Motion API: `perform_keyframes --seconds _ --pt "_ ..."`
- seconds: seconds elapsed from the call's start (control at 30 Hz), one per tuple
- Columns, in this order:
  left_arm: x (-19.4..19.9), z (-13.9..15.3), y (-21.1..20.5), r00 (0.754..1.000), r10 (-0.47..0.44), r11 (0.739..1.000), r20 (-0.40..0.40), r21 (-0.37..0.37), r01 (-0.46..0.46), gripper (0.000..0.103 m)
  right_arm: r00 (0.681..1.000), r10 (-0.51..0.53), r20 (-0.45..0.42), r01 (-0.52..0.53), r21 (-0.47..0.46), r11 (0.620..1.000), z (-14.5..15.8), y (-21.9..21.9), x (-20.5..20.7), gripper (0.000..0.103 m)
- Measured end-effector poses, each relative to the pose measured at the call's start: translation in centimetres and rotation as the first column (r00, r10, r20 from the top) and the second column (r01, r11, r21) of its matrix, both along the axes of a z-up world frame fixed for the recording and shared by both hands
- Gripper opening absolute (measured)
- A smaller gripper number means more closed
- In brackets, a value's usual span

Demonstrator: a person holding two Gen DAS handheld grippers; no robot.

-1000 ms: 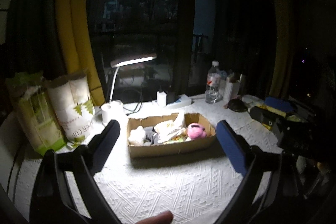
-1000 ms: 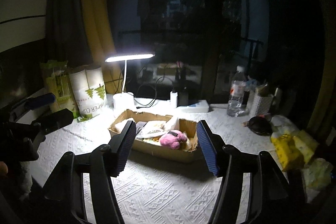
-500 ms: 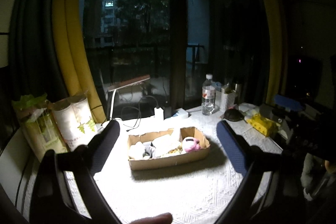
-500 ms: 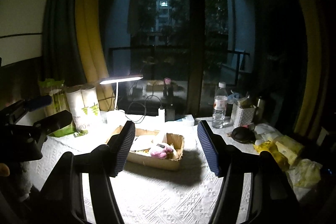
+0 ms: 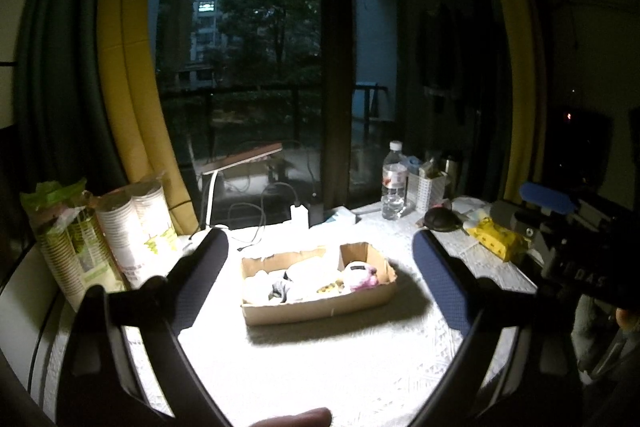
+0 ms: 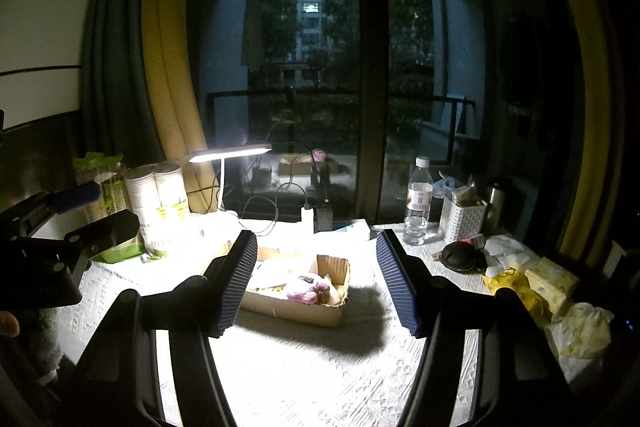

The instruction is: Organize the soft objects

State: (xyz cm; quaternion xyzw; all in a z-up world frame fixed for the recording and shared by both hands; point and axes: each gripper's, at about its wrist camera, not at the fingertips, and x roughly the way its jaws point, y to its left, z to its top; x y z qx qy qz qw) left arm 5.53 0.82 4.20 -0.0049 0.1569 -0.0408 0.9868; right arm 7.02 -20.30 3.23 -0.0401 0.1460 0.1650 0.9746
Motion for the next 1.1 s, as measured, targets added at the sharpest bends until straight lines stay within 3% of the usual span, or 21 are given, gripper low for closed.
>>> perform_keyframes --seconds 1.1 --pt "-0.1 0.14 -0.4 1.0 -0.005 1.0 0.005 0.002 0.005 0.094 1.0 0.0 -0.002 0.0 0.0 1.0 -0.05 0.0 0.19 0.065"
